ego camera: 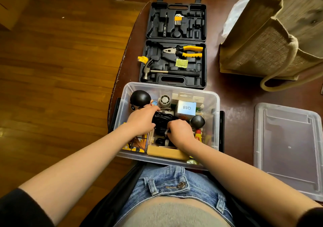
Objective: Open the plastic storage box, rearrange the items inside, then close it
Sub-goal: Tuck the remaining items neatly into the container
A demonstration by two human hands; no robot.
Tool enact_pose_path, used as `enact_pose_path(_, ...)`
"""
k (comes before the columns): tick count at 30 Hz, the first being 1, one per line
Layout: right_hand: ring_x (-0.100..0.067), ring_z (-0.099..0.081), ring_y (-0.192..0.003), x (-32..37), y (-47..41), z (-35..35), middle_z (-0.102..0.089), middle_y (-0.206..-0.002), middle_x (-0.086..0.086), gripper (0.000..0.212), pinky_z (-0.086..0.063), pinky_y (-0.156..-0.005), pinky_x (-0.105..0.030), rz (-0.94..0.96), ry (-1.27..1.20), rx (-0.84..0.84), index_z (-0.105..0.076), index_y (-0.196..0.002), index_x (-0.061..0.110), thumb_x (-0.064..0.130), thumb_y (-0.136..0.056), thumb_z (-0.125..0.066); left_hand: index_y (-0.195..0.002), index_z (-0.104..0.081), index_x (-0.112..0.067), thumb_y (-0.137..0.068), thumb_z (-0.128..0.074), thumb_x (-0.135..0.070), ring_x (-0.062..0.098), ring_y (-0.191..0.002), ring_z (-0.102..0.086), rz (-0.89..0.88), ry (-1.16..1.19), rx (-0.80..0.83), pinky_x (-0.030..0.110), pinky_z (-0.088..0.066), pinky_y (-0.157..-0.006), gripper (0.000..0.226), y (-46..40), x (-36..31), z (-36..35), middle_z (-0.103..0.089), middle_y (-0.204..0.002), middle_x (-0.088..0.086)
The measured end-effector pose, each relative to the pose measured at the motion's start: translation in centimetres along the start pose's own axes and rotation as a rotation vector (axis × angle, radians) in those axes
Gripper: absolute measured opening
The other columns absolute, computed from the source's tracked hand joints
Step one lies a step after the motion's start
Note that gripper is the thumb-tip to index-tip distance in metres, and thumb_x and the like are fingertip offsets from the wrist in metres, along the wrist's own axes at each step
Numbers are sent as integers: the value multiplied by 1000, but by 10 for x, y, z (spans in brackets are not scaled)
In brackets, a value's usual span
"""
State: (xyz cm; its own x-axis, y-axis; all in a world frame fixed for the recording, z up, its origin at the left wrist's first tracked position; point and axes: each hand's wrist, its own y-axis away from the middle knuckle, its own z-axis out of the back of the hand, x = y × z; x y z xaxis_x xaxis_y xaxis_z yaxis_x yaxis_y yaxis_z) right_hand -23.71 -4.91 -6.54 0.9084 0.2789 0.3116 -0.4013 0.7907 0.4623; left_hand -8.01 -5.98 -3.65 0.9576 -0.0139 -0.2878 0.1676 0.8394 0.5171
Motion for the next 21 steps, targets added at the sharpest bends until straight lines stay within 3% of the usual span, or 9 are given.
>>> enact_pose_path(3,-27,-64,-85,4,-2,1,-69,-95,-9,18,-51,-68,-32,-28,-17,5,-68,-98,10,10,-86,-56,-137,-40,-23,-87,-60,-17,25,-96,-63,14,-44,-47,34,-47,-66,55,7,2,0,-52,-132,3)
enact_pose_path(7,-26,-64,-82,3,1,0,-68,-91,-8,12,-52,-68,-33,-67,-74,-3,-67,-91,8,13,-85,-58,-147,-20,-22,-91,-54,-31,23,-88,-65,84,-49,-21,36,-53,-68,65,15,7,-3,-67,-102,2)
enact_pose_path(9,-26,-63,-81,5,2,0,-67,-89,-9,9,-50,-65,-33,-65,-74,-17,-65,-89,8,13,-86,-58,-148,-15,-20,-93,-50,-33,22,-86,-64,119,11,2,36,-53,-69,66,18,8,-6,-67,-101,1)
enact_pose_path(11,-27,-63,-81,7,2,0,-67,-91,-9,9,-46,-62,-32,-45,-40,-31,-64,-89,8,11,-86,-57,-138,-32,-17,-94,-49,-33,22,-87,-62,132,46,6,34,-49,-70,49,19,9,-7,-67,-104,1)
enact_pose_path(14,-29,-64,-84,9,1,1,-67,-93,-11,10,-42,-60,-31,-33,-2,-37,-64,-91,8,7,-85,-56,-107,-54,-23,-95,-45,-32,19,-81,-57,97,24,38,30,-42,-65,18,19,9,-7,-67,-101,2)
enact_pose_path(18,-28,-64,-85,7,-1,-1,-68,-94,-10,11,-47,-64,-32,-55,-32,-35,-65,-93,8,7,-85,-57,-117,-61,-29,-96,-40,-24,17,-93,-59,6,-27,52,30,-45,-69,30,19,4,-5,-66,-112,-1)
enact_pose_path(21,-28,-63,-98,-6,2,-1,-68,-106,-9,24,-51,-81,-35,-20,-130,7,-66,-108,11,10,-85,-60,-123,-61,-30,-95,-40,-22,17,-109,-58,-145,-135,89,31,-47,-79,36,13,-9,-5,-62,-125,-3)
